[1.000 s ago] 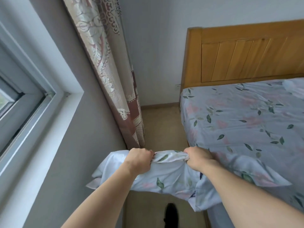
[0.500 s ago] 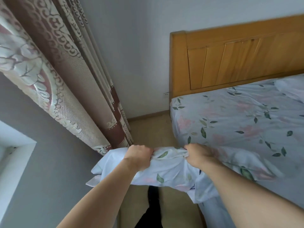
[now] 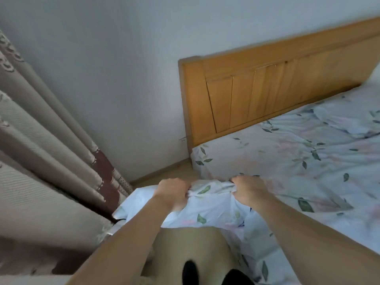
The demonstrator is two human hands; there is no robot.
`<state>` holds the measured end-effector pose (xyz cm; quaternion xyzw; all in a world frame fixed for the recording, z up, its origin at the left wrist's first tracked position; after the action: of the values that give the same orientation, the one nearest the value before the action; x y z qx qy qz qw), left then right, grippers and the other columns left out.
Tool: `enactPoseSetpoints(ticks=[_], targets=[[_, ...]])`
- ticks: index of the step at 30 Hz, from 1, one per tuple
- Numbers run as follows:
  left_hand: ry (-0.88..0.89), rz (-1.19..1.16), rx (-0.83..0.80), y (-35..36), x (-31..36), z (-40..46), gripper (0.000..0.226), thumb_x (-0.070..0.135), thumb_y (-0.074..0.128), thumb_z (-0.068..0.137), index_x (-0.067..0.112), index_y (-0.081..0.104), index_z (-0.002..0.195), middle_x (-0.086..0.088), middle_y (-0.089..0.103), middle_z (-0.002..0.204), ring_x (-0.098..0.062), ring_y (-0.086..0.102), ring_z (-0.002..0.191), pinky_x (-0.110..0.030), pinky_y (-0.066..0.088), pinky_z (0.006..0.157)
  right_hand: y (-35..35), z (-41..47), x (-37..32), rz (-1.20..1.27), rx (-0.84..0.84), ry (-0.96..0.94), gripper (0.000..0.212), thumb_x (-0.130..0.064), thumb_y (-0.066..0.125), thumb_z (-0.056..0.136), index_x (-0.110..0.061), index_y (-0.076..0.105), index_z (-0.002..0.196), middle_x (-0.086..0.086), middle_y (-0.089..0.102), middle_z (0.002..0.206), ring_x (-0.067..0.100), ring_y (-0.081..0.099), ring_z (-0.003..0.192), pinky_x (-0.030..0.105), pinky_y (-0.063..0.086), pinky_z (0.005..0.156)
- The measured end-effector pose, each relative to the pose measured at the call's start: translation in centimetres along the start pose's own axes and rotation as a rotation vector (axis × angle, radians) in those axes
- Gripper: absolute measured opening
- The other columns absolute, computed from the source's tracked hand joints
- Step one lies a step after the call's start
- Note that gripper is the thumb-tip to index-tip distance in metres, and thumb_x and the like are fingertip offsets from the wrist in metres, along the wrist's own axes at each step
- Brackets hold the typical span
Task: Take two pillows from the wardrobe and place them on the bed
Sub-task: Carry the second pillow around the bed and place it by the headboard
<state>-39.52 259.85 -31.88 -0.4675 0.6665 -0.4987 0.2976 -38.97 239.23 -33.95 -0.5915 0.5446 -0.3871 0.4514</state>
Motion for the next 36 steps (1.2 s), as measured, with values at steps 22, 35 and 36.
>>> enactPoseSetpoints(ticks=[22,35,36], targets=[[0.167,0.234,0.212,-15.0,14.0,36.8,0.018,0.007,0.047,0.087,0.017,0.051,0.101,0.002,0.050,0.069,-0.023,0.046,0.056,-0.030,0.028,0.046,-13.6,26.3,29.8,-0.009,0.332,-0.014,0.022,-0.013,0.058,0.074,-0.020,0.061,0.095,-0.005,0.057,0.073,0.020,0.057,0.073,0.027,0.032,0.061],[0.107,0.241,-0.204,18.7,20.6,52.8,0.054,0.010,0.029,0.099,-0.015,0.010,0.144,-0.034,0.035,0.141,-0.044,0.043,0.123,-0.048,0.041,0.100,19.1,38.7,36.9,-0.172,0.022,-0.038,0.057,-0.013,0.048,0.091,-0.009,0.033,0.146,0.013,0.037,0.151,0.029,0.034,0.139,0.042,0.022,0.117],[0.115,0.240,-0.243,21.6,21.3,52.9,0.054,0.010,0.029,0.099,-0.017,0.010,0.142,-0.035,0.036,0.139,-0.044,0.044,0.121,-0.048,0.042,0.096,22.2,38.4,37.2,-0.161,-0.047,-0.015,0.055,-0.015,0.045,0.094,-0.007,0.031,0.147,0.014,0.034,0.153,0.030,0.031,0.141,0.043,0.021,0.118]])
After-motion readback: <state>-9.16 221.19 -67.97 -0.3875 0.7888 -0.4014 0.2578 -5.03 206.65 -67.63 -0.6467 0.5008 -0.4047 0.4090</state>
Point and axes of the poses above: each hand's wrist, its own z-axis towards the middle knuckle, its own y-axis out of the palm, x = y × z, the point moved 8 cm from there along z, towards the middle knuckle
